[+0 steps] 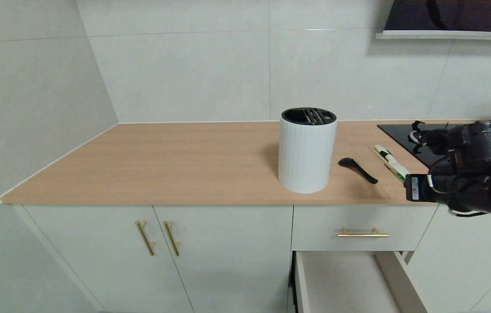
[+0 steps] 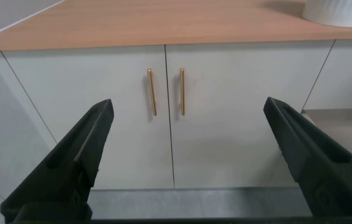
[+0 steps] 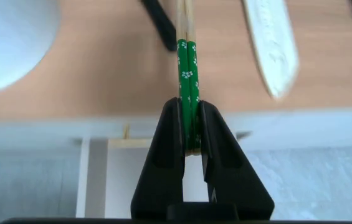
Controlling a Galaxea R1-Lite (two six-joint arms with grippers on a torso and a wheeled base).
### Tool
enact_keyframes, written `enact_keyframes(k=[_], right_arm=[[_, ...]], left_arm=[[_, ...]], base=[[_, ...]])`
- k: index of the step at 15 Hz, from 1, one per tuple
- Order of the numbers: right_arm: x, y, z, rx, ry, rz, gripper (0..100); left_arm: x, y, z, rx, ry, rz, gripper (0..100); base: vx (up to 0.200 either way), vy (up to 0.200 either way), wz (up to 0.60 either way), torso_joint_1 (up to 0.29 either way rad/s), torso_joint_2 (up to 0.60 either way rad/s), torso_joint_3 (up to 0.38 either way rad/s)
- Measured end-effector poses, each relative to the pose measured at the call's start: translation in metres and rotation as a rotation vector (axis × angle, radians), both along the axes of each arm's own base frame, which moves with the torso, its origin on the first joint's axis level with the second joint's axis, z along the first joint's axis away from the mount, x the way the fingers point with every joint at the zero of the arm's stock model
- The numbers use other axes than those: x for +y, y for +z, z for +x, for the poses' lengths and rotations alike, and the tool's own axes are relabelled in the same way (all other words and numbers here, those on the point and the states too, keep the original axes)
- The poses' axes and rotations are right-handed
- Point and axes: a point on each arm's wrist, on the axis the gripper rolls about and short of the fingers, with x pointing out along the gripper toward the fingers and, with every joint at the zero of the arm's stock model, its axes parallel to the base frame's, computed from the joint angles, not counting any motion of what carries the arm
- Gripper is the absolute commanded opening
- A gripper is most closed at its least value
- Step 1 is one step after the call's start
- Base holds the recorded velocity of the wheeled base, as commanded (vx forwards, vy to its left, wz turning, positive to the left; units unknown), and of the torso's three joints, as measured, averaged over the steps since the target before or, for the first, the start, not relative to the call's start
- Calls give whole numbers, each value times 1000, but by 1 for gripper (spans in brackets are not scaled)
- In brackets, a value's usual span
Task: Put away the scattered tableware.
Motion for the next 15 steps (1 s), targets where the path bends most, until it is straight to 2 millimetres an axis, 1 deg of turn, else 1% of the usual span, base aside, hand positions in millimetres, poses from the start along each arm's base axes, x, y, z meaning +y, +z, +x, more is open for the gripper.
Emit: enact_keyframes(k=[2,4,6,8,12,15], right_arm=[[-1,9,-34,11,30,0,0],[-1,9,-63,39,69,-3,0],[-1,9,-86,57,183,46,0],[-1,8,-100,58,285,54,0],[2,3,-115,60,353,29,0],[6,-2,-123,72,400,-1,0]], left_arm=[[0,0,0,0,0,0,100],[0,0,0,0,0,0,100],[0,0,0,0,0,0,100],[0,0,0,0,0,0,100],[0,0,0,0,0,0,100],[0,0,0,-1,0,0,100]], base=[[0,0,0,0,0,0],[0,0,0,0,0,0],[0,0,0,0,0,0],[0,0,0,0,0,0],[0,0,0,0,0,0],[0,0,0,0,0,0]])
